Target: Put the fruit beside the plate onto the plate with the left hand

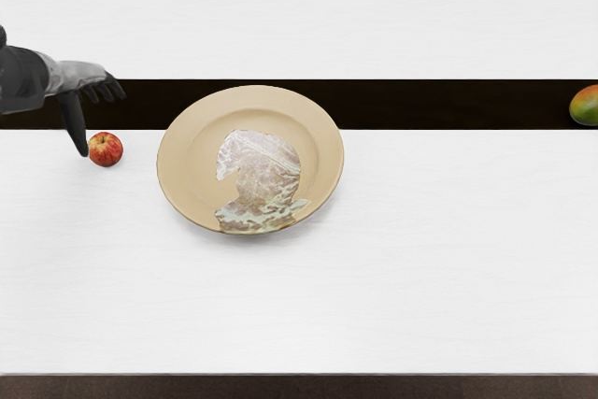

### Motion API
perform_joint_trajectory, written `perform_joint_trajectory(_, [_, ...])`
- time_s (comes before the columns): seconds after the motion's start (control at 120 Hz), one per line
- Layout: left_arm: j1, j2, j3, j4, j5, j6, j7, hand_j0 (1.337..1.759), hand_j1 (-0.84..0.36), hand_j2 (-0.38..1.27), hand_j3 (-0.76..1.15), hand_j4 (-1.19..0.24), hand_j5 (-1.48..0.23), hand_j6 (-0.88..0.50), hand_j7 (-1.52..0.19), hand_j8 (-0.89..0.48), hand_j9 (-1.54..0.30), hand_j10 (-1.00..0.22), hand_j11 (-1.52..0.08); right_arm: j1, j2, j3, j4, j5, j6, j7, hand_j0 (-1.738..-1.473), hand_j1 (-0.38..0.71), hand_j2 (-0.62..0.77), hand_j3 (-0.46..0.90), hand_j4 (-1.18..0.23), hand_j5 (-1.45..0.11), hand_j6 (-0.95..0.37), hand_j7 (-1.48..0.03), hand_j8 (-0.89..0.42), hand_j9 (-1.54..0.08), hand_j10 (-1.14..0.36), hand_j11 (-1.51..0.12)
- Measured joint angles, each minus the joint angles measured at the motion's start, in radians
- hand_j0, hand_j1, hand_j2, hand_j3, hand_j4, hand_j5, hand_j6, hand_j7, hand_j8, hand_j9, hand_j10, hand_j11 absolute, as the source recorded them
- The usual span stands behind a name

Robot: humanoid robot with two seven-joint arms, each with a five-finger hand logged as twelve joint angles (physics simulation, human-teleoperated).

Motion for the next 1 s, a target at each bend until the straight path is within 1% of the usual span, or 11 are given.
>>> perform_joint_trajectory(0.1, [0.016,-0.024,0.012,0.025,-0.021,0.006,0.0,1.658,0.05,0.05,0.0,-0.25,-0.32,-0.25,-0.32,-0.25,-0.32,-0.25,-0.32,0.0,0.0,0.0,0.0,0.0,0.0,0.0,-1.658,-0.31,-0.01,0.0,-0.03,-0.05,-0.03,-0.05,-0.03,-0.05,-0.03,-0.05])
perform_joint_trajectory(0.25, [0.039,-0.047,0.041,0.039,-0.02,0.079,0.0,1.658,0.05,0.05,0.0,-0.25,-0.32,-0.25,-0.32,-0.25,-0.32,-0.25,-0.32,0.0,0.0,0.0,0.0,0.0,0.0,0.0,-1.658,-0.31,-0.01,0.0,-0.03,-0.05,-0.03,-0.05,-0.03,-0.05,-0.03,-0.05])
perform_joint_trajectory(0.35, [0.073,-0.049,0.047,0.04,0.044,0.12,0.004,1.658,0.05,0.05,0.0,-0.25,-0.32,-0.25,-0.32,-0.25,-0.32,-0.25,-0.32,0.0,0.0,0.0,0.0,0.0,0.0,0.0,-1.658,-0.31,-0.01,0.0,-0.03,-0.05,-0.03,-0.05,-0.03,-0.05,-0.03,-0.05])
perform_joint_trajectory(0.5, [0.083,-0.129,0.06,0.048,0.117,0.178,0.016,1.658,0.05,0.05,0.0,-0.25,-0.32,-0.25,-0.32,-0.25,-0.32,-0.25,-0.32,0.0,0.0,0.0,0.0,0.0,0.0,0.0,-1.658,-0.31,-0.01,0.0,-0.03,-0.05,-0.03,-0.05,-0.03,-0.05,-0.03,-0.05])
perform_joint_trajectory(0.55, [0.106,-0.157,0.068,0.059,0.123,0.191,0.021,1.658,0.05,0.05,0.0,-0.25,-0.32,-0.25,-0.32,-0.25,-0.32,-0.25,-0.32,0.0,0.0,0.0,0.0,0.0,0.0,0.0,-1.658,-0.31,-0.01,0.0,-0.03,-0.05,-0.03,-0.05,-0.03,-0.05,-0.03,-0.05])
perform_joint_trajectory(0.742, [0.16,-0.202,0.079,0.103,0.122,0.211,0.028,1.658,0.05,0.05,0.0,-0.25,-0.32,-0.25,-0.32,-0.25,-0.32,-0.25,-0.32,0.0,0.0,0.0,0.0,0.0,0.0,0.0,-1.658,-0.31,-0.01,0.0,-0.03,-0.05,-0.03,-0.05,-0.03,-0.05,-0.03,-0.05])
perform_joint_trajectory(1.0, [0.209,-0.212,0.08,0.149,0.119,0.211,0.029,1.658,0.05,0.05,0.0,-0.25,-0.32,-0.25,-0.32,-0.25,-0.32,-0.25,-0.32,0.0,0.0,0.0,0.0,0.0,0.0,0.0,-1.658,-0.31,-0.01,0.0,-0.03,-0.05,-0.03,-0.05,-0.03,-0.05,-0.03,-0.05])
